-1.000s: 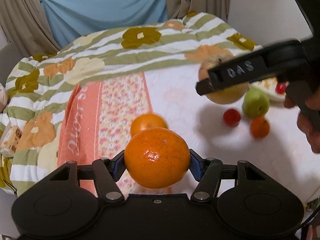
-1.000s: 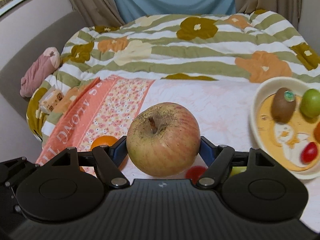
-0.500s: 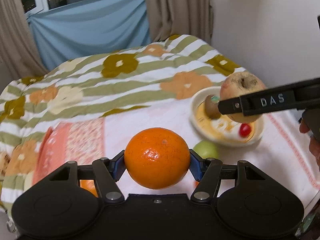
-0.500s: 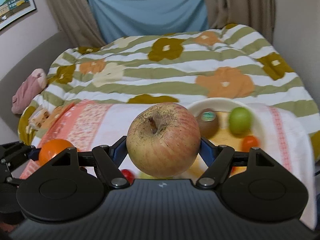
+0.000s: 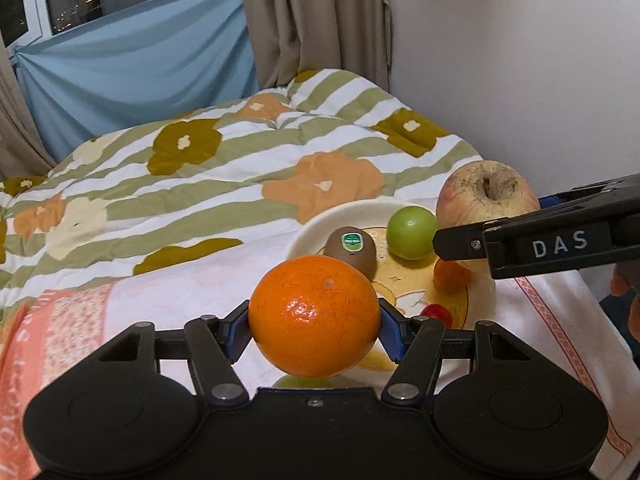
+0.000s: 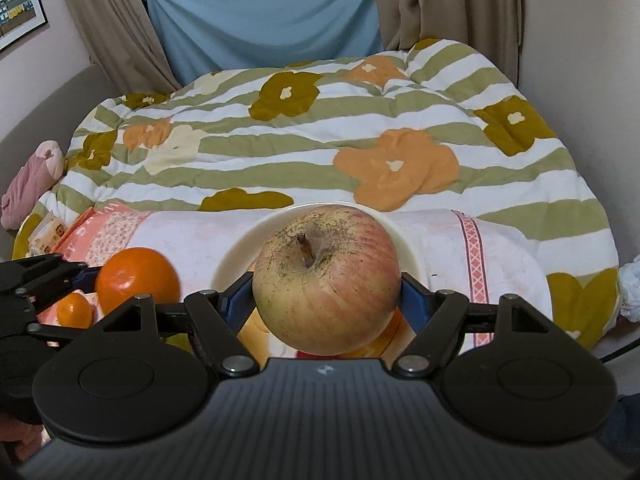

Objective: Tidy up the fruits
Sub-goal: 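Grasp the big red-yellow apple with the right tool while the left tool lifts the orange, then lower the orange and apple into the duck bowl and open both tools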

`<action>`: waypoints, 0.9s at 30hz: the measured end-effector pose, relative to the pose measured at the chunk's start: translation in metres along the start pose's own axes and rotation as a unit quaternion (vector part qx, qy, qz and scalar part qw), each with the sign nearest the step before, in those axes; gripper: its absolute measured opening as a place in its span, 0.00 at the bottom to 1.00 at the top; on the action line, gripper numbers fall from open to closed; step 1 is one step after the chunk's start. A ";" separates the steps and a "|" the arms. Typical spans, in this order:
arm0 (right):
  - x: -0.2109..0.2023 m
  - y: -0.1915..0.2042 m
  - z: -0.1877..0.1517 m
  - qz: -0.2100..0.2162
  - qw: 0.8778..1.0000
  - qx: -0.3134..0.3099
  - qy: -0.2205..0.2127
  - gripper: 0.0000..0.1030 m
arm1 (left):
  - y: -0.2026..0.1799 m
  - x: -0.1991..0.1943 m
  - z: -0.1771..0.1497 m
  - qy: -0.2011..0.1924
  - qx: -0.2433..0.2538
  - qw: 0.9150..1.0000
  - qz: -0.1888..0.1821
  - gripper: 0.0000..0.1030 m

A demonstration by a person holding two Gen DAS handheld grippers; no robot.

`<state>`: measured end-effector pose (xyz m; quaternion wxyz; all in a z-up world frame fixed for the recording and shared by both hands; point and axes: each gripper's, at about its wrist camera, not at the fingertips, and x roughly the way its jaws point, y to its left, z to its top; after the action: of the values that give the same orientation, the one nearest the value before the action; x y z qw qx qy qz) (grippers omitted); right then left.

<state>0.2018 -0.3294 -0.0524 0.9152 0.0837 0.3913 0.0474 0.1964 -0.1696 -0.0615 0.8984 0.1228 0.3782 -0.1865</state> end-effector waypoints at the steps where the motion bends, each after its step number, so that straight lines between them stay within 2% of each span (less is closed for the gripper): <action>1: 0.003 -0.003 0.000 0.002 1.000 0.000 0.002 0.86 | -0.003 0.006 0.000 0.001 0.001 1.000 0.001 0.65; 9: 0.024 -0.023 0.000 0.011 1.000 -0.001 0.019 0.86 | -0.020 0.051 -0.005 0.029 0.015 0.999 0.007 0.65; 16: 0.032 -0.027 0.003 0.019 1.000 -0.004 0.021 0.86 | -0.035 0.067 -0.007 0.048 0.043 0.998 0.011 0.65; 19: 0.034 -0.026 0.004 0.021 1.000 -0.006 0.023 0.86 | -0.036 0.068 -0.008 0.052 0.038 0.998 0.009 0.67; 23: 0.038 -0.025 0.005 0.024 0.999 -0.006 0.025 0.86 | -0.037 0.059 -0.006 0.031 0.044 0.998 0.023 0.84; 27: 0.042 -0.022 0.007 0.031 0.999 -0.006 0.026 0.86 | -0.030 0.051 -0.010 0.034 0.034 0.999 0.025 0.84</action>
<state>0.2366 -0.3454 -0.0814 0.9031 0.0893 0.4123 0.0804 0.2099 -0.2056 -0.1072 0.8846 0.1690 0.3990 -0.1726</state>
